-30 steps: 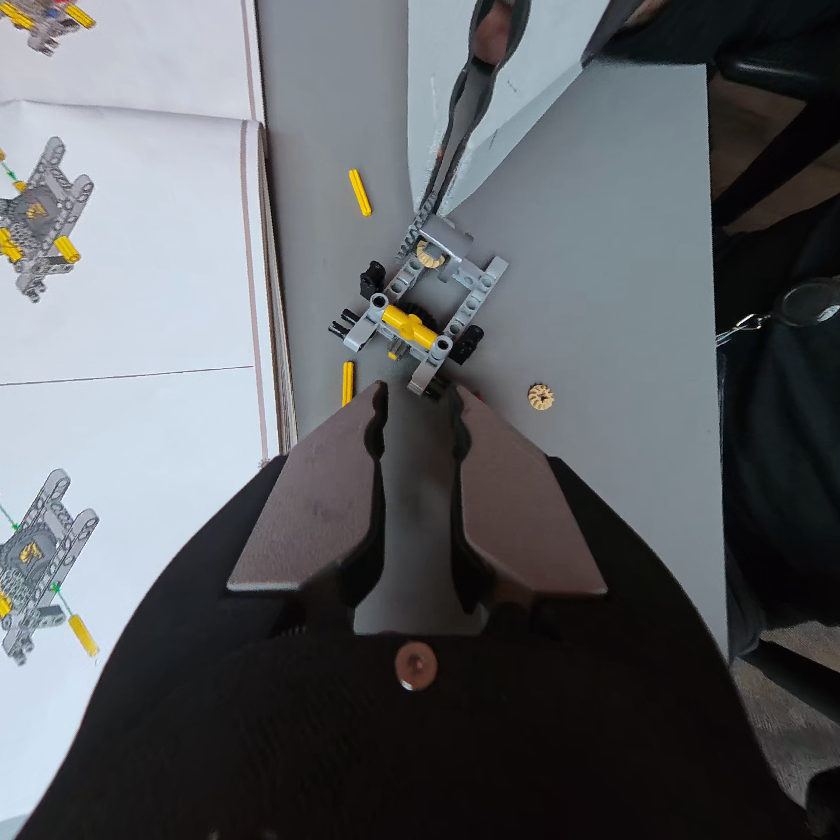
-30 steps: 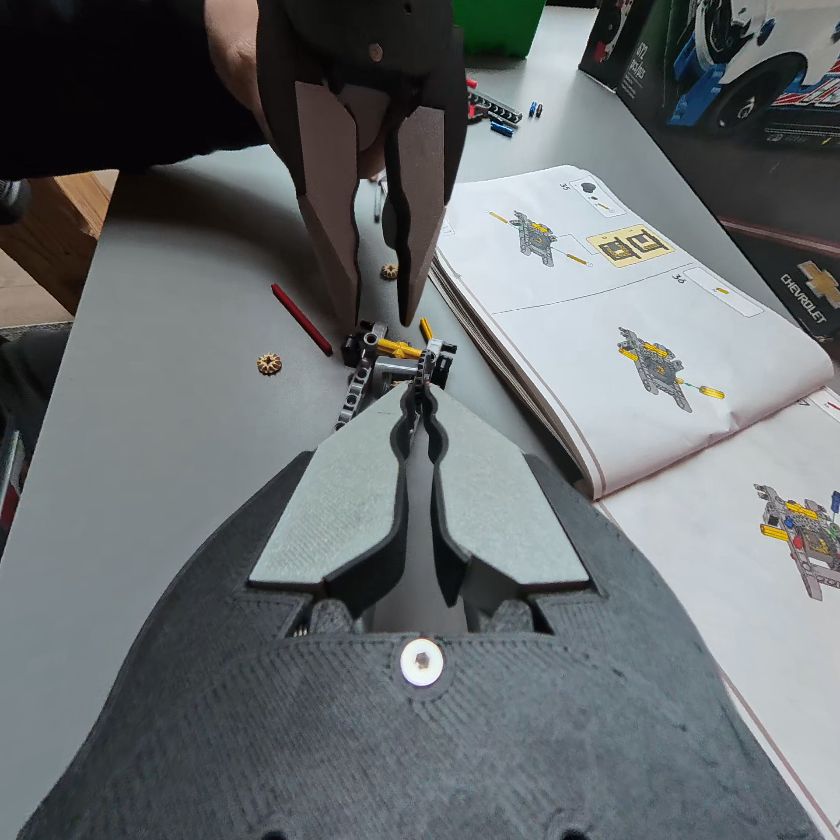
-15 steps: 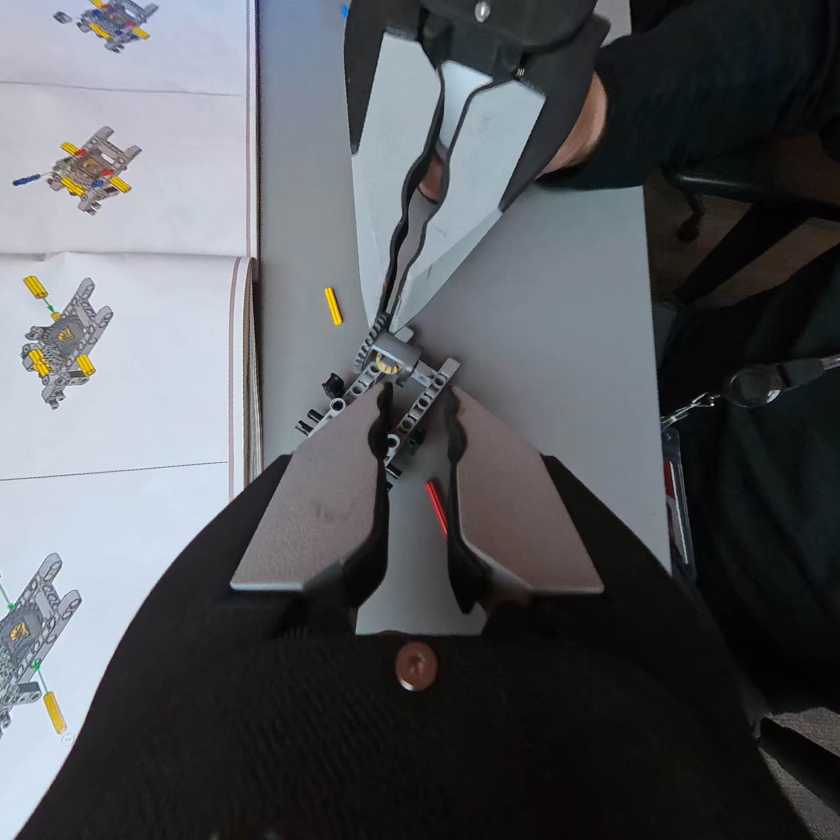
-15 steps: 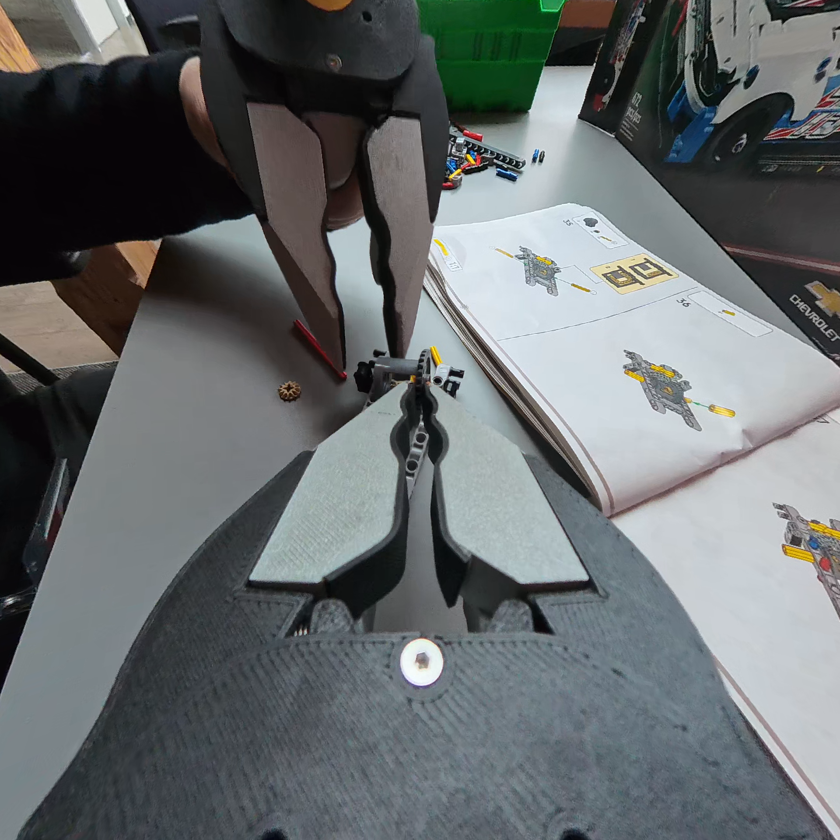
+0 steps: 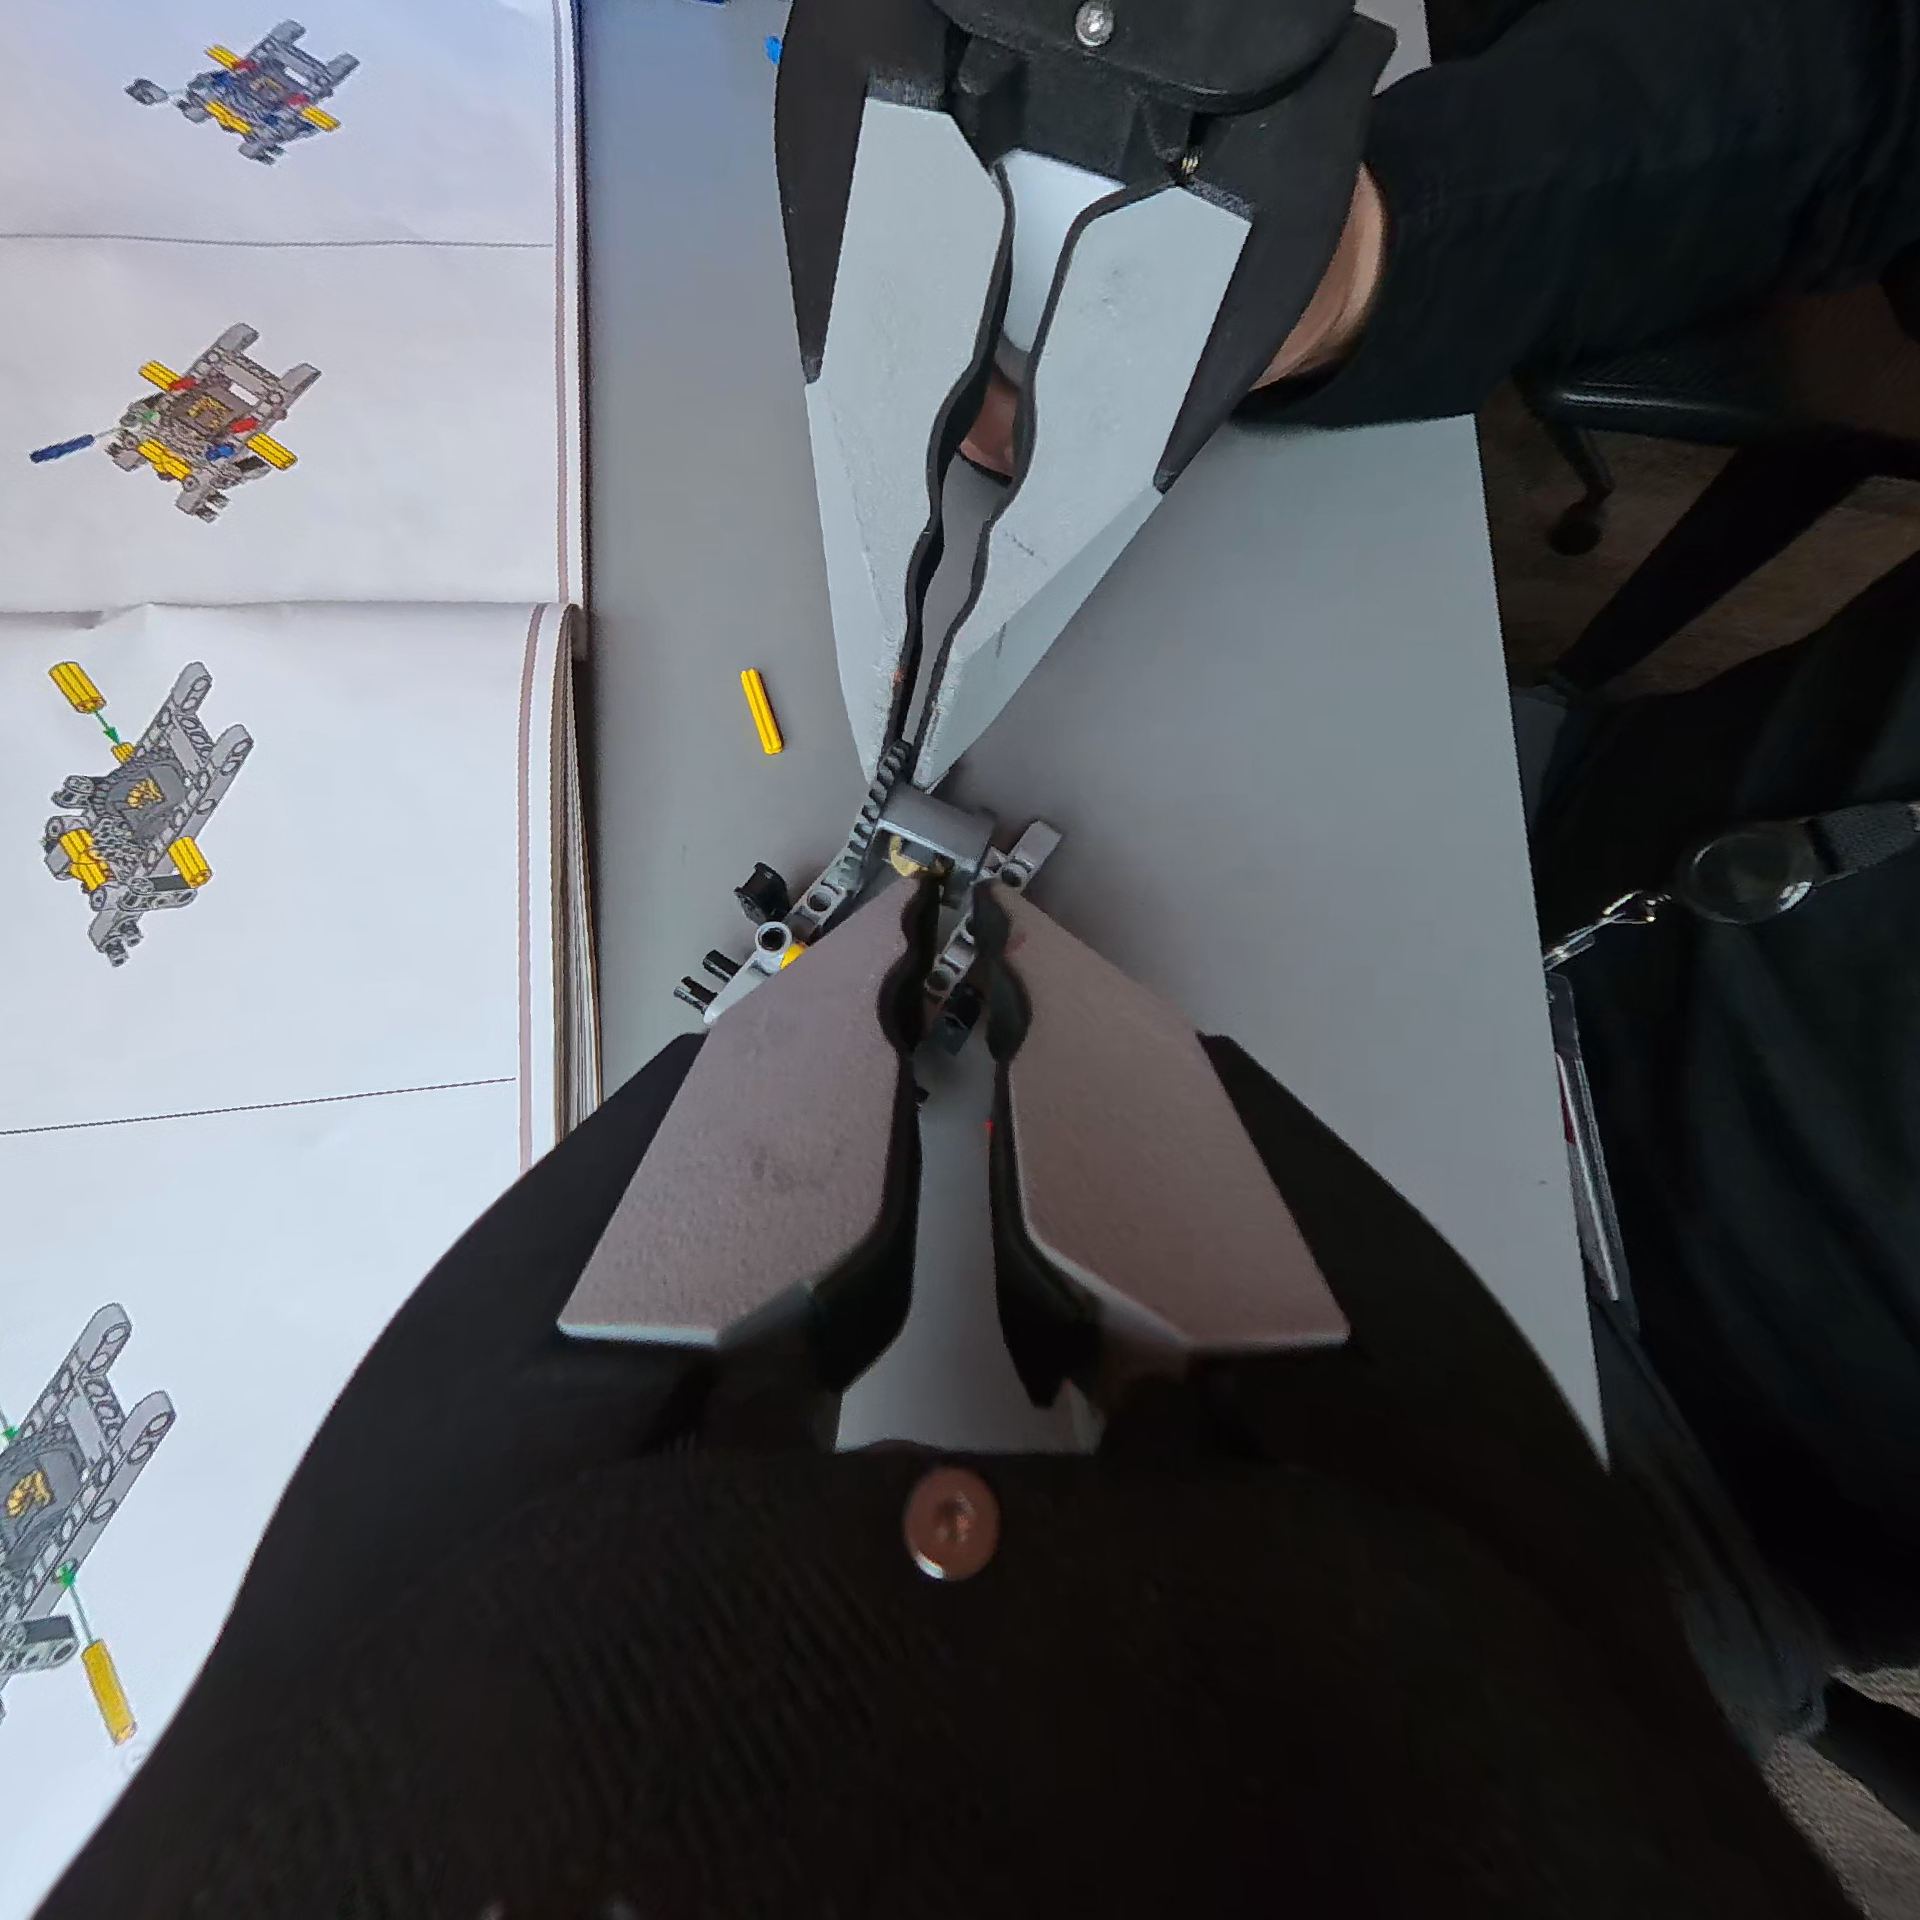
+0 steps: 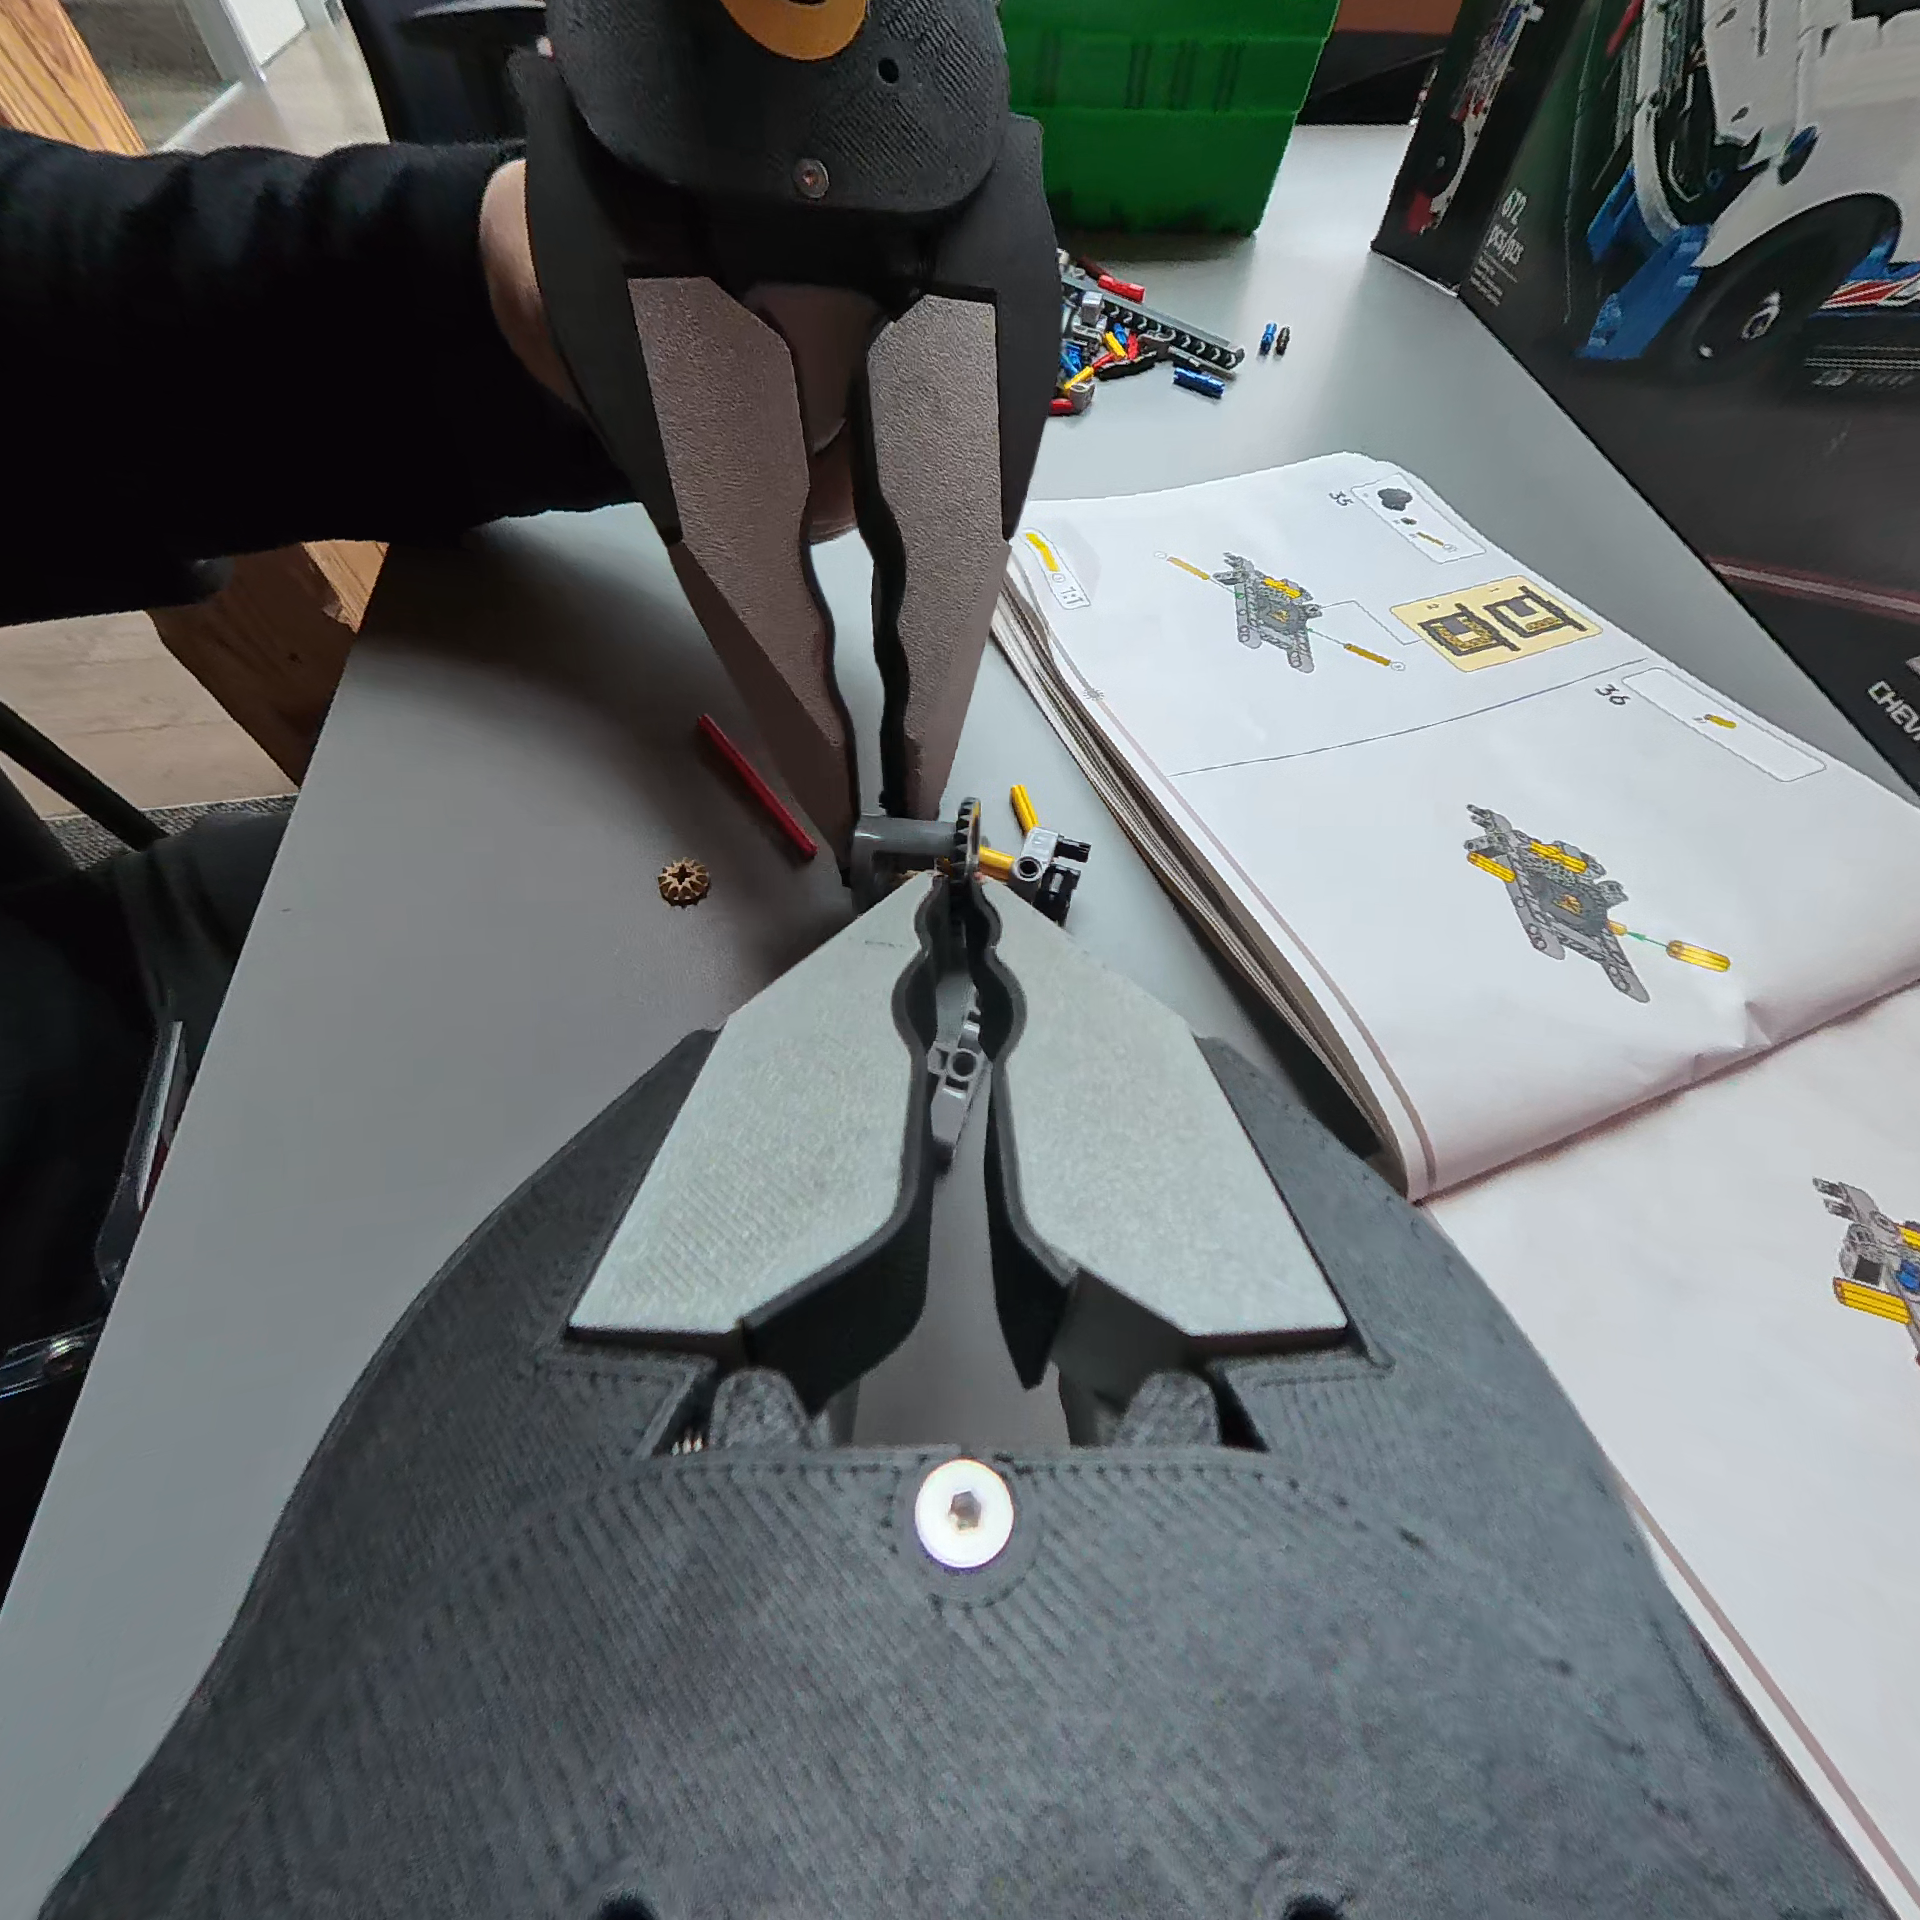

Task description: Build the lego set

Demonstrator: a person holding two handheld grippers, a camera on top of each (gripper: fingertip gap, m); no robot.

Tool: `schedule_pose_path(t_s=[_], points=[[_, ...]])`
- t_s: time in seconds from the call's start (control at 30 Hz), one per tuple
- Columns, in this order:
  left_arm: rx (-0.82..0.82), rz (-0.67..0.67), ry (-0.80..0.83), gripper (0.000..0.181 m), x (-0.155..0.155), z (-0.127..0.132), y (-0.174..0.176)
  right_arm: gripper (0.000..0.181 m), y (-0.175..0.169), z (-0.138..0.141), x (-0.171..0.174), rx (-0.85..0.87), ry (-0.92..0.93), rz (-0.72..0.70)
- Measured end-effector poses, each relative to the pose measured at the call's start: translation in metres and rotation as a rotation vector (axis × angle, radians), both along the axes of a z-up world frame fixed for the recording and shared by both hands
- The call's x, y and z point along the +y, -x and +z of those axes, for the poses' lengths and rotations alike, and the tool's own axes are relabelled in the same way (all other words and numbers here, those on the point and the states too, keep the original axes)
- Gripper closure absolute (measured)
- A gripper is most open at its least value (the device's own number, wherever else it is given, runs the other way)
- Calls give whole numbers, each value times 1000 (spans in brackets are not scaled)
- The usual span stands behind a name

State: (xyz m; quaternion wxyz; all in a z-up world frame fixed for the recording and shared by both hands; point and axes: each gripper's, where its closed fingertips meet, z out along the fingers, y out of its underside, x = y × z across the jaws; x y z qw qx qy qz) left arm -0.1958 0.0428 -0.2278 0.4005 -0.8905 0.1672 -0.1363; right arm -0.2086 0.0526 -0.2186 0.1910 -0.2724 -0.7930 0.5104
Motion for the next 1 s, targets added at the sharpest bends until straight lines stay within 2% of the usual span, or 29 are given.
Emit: schedule_pose_path(t_s=[0.77,1.0], points=[[-3,-16,-17,180,-2,-1,0,181,0,-5,-1,-10,-34,-3],[22,-47,-19,181,-4,-4,-4,180,-2,-12,-4,6,-108,2]])
